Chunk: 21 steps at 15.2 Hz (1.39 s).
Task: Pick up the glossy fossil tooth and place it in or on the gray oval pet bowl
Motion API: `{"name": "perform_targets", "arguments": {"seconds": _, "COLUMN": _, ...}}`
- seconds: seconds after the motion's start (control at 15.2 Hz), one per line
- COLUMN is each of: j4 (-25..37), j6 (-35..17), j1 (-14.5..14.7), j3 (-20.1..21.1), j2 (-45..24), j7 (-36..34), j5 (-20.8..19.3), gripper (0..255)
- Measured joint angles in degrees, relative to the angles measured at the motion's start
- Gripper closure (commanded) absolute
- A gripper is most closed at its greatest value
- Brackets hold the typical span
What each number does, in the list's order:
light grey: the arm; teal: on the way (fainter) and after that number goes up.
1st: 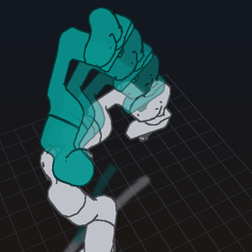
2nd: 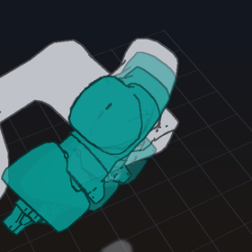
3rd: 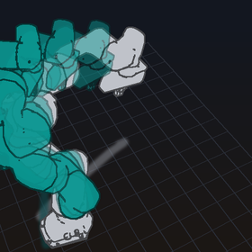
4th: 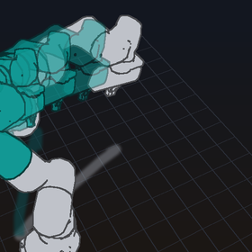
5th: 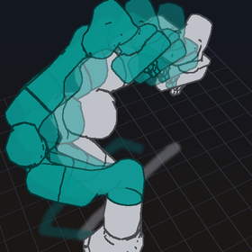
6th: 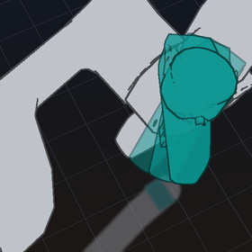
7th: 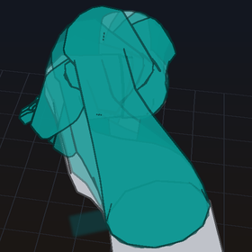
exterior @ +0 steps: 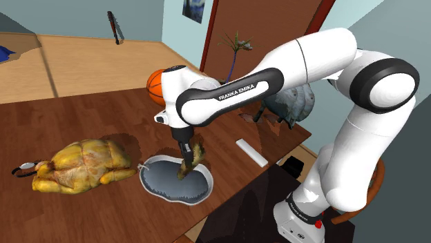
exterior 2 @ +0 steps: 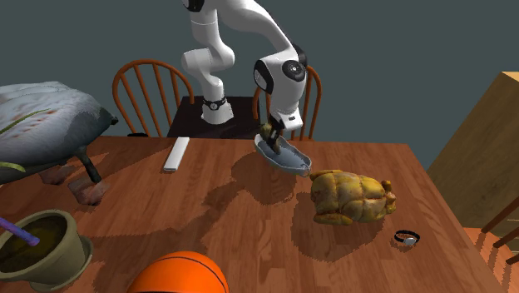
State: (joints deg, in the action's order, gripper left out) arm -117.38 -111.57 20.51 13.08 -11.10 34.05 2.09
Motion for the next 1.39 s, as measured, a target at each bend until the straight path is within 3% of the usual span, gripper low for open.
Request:
{"name": "perform_targets", "arguments": {"seconds": 0.73, "j4": -1.6, "j6": -3.6, "j1": 0.1, "j3": -0.1, "j2": -2.3, "j7": -0.1, "j5": -0.4, "gripper": 255}}
{"name": "perform_targets", "arguments": {"seconds": 0.79, "j4": -1.6, "j6": -3.6, "j1": 0.1, "j3": -0.1, "j2": -2.3, "j7": -0.1, "j5": -0.4, "gripper": 0}}
{"name": "perform_targets", "arguments": {"seconds": 1.19, "j4": -1.6, "j6": -3.7, "j1": 0.1, "j3": -0.1, "j2": -2.3, "j7": -0.1, "j5": -0.4, "gripper": 0}}
{"name": "perform_targets", "arguments": {"seconds": 1.39, "j4": 1.6, "j6": 0.0, "j1": 0.0, "j3": -0.1, "j2": -1.8, "j7": 0.0, "j5": -0.4, "gripper": 0}}
